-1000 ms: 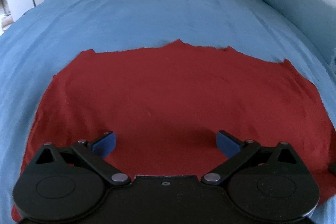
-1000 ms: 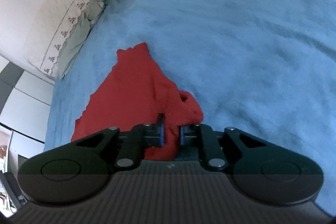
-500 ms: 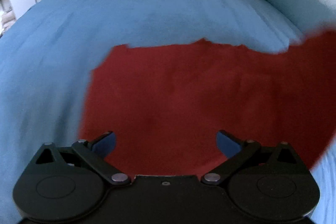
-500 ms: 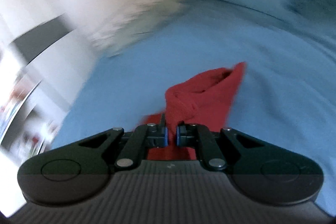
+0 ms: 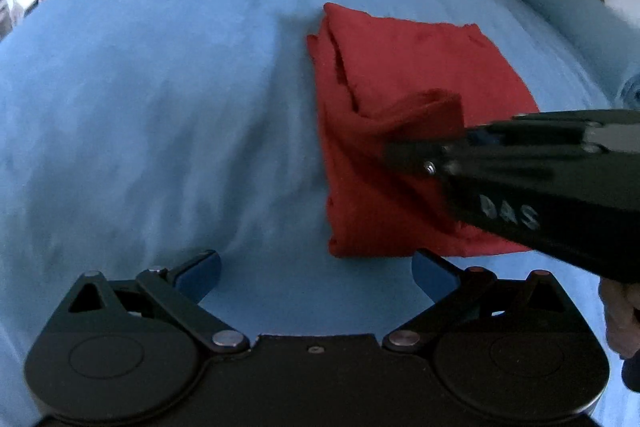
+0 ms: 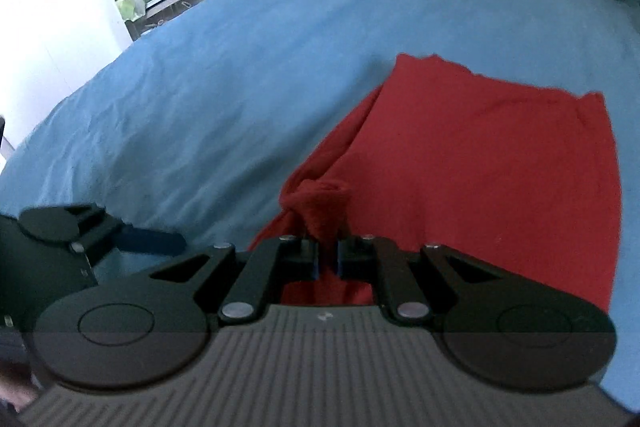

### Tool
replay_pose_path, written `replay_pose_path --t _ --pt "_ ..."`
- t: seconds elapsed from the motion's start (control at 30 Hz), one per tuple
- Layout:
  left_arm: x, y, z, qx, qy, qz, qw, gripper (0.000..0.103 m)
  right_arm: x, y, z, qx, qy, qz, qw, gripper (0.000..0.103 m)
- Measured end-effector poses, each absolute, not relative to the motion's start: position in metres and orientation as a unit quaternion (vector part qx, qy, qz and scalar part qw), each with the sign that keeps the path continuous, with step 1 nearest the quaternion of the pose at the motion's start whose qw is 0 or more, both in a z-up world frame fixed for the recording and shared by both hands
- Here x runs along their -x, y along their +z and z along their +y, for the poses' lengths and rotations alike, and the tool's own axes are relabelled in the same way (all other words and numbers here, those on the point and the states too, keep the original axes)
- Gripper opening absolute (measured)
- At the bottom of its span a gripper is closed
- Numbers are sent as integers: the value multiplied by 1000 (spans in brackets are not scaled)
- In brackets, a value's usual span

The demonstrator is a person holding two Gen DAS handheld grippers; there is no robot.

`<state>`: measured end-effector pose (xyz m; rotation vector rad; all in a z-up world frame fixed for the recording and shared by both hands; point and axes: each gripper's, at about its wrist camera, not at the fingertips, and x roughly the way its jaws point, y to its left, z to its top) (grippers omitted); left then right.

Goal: Fold small clothes

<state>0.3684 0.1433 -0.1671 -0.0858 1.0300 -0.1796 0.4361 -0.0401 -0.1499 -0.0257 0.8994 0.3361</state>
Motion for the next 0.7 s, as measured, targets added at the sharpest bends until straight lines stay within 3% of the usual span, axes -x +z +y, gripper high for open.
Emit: replay_pose_path --t 0.07,0.17,0.23,0.5,0.6,0.7 --pt "-372 -164 146 59 -90 492 864 103 -430 -141 -40 46 150 429 889 76" --pt "-370 -158 160 93 -97 493 860 103 -396 -115 -63 50 129 362 922 89" --pt "-370 -151 170 119 -106 484 860 103 -374 -108 -84 23 92 343 935 92" --pt "-379 -146 158 164 -81 446 876 103 -315 -154 -129 30 -16 355 934 89" --pt "-384 -148 157 187 -70 433 879 103 -316 -168 -132 41 -38 360 931 80" --pt "-390 -151 161 184 -67 434 879 103 -326 -179 -131 50 -46 367 928 58"
